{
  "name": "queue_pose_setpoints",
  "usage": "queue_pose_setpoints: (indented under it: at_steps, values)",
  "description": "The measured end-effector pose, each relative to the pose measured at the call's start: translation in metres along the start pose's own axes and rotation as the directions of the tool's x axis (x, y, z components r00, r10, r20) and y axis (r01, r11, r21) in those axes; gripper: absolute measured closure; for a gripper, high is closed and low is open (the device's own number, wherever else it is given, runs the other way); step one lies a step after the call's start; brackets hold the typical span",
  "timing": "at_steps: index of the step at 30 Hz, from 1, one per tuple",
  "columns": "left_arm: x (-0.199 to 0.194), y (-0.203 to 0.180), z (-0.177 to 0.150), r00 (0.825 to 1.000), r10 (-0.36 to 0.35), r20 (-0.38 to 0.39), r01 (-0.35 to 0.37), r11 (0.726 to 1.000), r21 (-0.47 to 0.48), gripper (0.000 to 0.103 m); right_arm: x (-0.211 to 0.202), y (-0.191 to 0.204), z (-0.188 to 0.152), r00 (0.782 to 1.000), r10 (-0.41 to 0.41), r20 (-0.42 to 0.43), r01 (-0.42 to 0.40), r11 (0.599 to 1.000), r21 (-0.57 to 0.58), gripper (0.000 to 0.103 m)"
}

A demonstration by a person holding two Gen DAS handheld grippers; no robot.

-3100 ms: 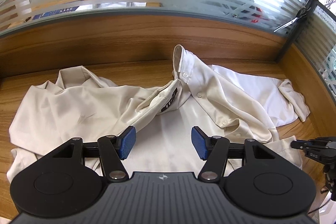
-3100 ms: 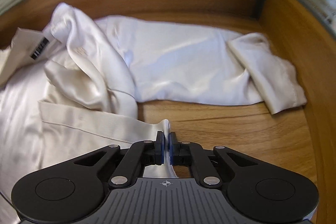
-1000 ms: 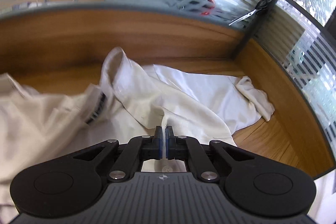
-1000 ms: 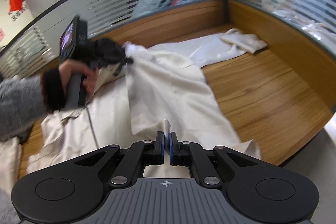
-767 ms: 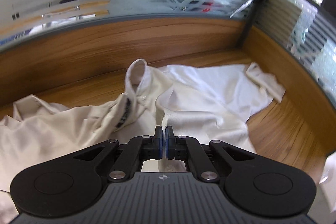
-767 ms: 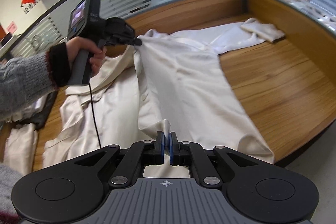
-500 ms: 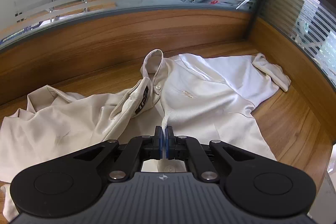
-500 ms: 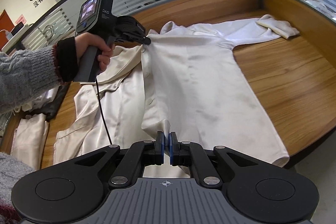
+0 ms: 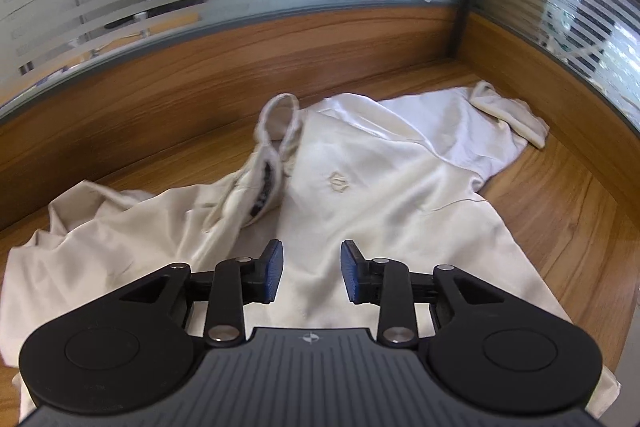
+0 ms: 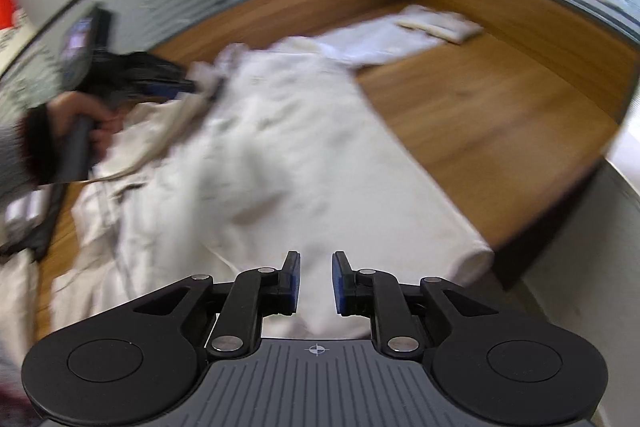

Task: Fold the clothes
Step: 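Pinch the white shirt hem with the right gripper and pull it straight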

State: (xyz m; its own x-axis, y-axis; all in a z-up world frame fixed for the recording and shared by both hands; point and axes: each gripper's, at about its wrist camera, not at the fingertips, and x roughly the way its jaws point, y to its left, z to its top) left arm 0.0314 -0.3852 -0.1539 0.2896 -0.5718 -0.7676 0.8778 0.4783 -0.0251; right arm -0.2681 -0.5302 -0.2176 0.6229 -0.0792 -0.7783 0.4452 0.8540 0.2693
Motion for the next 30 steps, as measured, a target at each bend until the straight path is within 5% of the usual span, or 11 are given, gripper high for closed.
queue_pose_setpoints:
  at_steps: [8, 16, 21, 24, 30]
  values:
    - [0.025, -0.061, 0.020, 0.997, -0.079, -0.015, 0.080, 0.990, 0.116, 0.055, 0.019, -0.063, -0.009, 0.996, -0.084, -0.014, 0.084, 0.971, 0.224, 0.084]
    - [0.067, -0.116, 0.039, 0.991, -0.099, -0.088, 0.115, 0.975, 0.191, 0.054, 0.050, -0.102, -0.011, 0.998, -0.052, -0.021, 0.056, 0.915, 0.400, 0.084]
    - [0.084, -0.147, 0.044, 0.986, -0.112, -0.124, 0.141, 0.954, 0.266, 0.054, 0.071, -0.113, -0.003, 0.998, -0.042, -0.046, 0.057, 0.910, 0.411, 0.085]
    - [0.089, -0.158, 0.046, 0.983, -0.121, -0.141, 0.157, 0.946, 0.284, 0.054, 0.075, -0.119, 0.001, 0.999, -0.026, -0.044, 0.042, 0.910, 0.413, 0.101]
    - [0.075, -0.142, 0.051, 0.982, -0.143, -0.124, 0.167, 0.964, 0.209, 0.054, 0.064, -0.141, 0.010, 0.996, -0.092, -0.006, 0.085, 0.894, 0.439, 0.101]
